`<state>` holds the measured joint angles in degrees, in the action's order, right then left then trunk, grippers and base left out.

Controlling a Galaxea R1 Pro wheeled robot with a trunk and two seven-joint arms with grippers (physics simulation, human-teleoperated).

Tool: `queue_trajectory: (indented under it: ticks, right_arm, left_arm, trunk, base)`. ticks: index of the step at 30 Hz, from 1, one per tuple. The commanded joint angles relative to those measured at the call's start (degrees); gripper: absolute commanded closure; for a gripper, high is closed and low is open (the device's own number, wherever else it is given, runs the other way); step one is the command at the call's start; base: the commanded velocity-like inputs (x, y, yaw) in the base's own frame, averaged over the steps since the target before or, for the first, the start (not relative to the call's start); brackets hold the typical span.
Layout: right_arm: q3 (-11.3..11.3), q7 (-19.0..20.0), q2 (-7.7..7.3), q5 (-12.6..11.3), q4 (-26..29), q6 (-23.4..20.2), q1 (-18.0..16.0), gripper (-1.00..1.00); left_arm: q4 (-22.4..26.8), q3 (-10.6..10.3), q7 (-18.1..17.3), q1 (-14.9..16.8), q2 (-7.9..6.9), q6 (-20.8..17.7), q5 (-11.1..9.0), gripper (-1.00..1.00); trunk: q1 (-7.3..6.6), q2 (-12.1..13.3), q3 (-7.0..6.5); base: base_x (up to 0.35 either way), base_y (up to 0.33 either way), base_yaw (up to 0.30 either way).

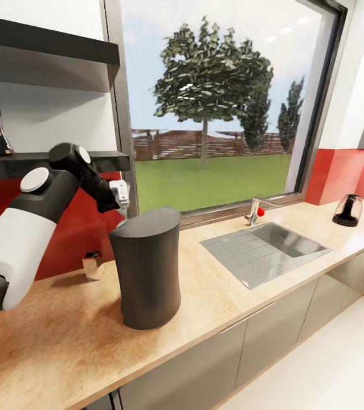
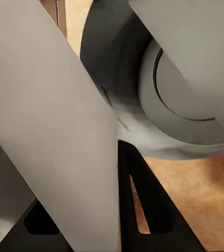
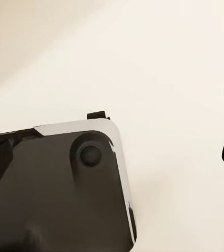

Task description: Set up a coffee station on the kitchen countertop: keep the coffee maker on the countertop, move the bottle of coffee from the kitchen shelf to the counter next to the coffee maker, place a paper coffee filter on top of the coffee maker, put the saucer next to the coffee maker with the coffee cup on the saucer, and place the electric kettle next to the coffee maker.

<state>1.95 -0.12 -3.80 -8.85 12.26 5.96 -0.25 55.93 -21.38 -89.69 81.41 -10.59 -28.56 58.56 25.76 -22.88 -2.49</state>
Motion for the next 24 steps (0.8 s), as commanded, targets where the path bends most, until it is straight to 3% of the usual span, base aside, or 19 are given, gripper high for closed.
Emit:
queue_trajectory:
  ticks: [1, 16, 24]
  right_arm:
    - [0.2, 0.0, 0.02, -0.3, 0.0, 0.2, 0.0, -1.00]
    - [0.0, 0.0, 0.02, -0.3, -0.2, 0.2, 0.0, -1.00]
    - [0.2, 0.0, -0.06, -0.3, -0.3, 0.2, 0.0, -1.00]
  left_arm:
    - [0.0, -0.1, -0.3, 0.2, -0.05, 0.0, 0.2, 1.00]
    - [0.0, -0.1, -0.3, 0.7, -0.09, 0.9, 0.2, 1.00]
    - [0.0, -0.1, -0.3, 0.4, 0.03, 0.9, 0.2, 1.00]
  trunk:
    - [0.02, 0.0, 0.03]
    - [0.02, 0.0, 0.03]
    - [0.02, 0.0, 0.03]
  base:
    - [0.000, 0.000, 0.000]
    - [0.003, 0.003, 0.000]
    - [0.109, 0.164, 0.000]
